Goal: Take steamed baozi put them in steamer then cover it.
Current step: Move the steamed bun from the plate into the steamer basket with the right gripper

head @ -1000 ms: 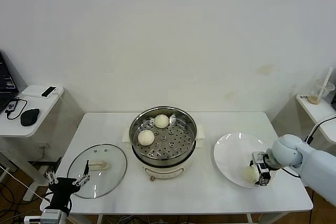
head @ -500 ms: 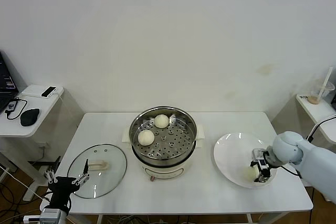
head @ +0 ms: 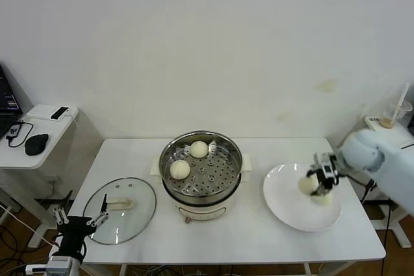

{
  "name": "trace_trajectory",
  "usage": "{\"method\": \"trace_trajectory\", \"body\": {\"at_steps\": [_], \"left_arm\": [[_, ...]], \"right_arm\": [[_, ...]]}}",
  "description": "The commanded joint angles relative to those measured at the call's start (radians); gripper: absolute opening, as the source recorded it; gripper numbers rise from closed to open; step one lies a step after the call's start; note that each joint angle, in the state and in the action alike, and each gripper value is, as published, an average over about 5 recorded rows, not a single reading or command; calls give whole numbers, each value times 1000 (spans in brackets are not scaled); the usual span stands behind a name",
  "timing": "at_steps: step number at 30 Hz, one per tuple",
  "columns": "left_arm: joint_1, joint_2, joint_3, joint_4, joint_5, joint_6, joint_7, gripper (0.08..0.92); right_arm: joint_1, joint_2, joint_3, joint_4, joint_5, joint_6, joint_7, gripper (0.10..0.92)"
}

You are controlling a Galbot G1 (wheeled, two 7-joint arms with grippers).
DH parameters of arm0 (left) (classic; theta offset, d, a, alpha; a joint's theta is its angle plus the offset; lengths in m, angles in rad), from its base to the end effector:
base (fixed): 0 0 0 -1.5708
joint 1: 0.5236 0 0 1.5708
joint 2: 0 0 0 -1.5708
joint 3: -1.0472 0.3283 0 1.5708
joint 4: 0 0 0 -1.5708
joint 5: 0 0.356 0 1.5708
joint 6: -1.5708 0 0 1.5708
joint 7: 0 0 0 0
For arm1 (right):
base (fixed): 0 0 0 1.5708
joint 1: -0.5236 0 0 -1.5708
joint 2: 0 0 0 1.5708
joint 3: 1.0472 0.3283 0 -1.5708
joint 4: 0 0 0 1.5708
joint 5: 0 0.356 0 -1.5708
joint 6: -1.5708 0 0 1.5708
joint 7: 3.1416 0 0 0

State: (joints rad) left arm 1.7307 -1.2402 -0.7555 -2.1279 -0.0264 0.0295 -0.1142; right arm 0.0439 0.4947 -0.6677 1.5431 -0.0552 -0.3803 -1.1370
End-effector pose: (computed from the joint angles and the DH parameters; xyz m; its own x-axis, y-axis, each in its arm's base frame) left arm 0.1586 0.1112 -0.2710 -0.9891 -0.1295 0.0697 -0.0942 0.9218 0.3761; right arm 0.4613 -0.1407 -0.0914 -0.3106 -0.1368 0.9406 -0.9498 0.0055 -0.3128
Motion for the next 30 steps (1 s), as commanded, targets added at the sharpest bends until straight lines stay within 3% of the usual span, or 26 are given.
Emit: {"method": "trace_trajectory", "body": {"at_steps": [1,8,18,30], "left_arm": [[1,-2,0,0,-1,-2,-1,823],[3,-8,-12,-1,-1,-4,-2,823],[10,-19,-42,-25,4,-3,-2,823],[22,-38,-71,-32,2,-7,-3,823]], "right_arm": [[389,81,-158,-6,137,-14,-8,619],[582,293,-317,7,202,-9,17,623],[528,481,-414,38,244,105,80,628],[349,591,-516,-1,31,298,163,622]]}}
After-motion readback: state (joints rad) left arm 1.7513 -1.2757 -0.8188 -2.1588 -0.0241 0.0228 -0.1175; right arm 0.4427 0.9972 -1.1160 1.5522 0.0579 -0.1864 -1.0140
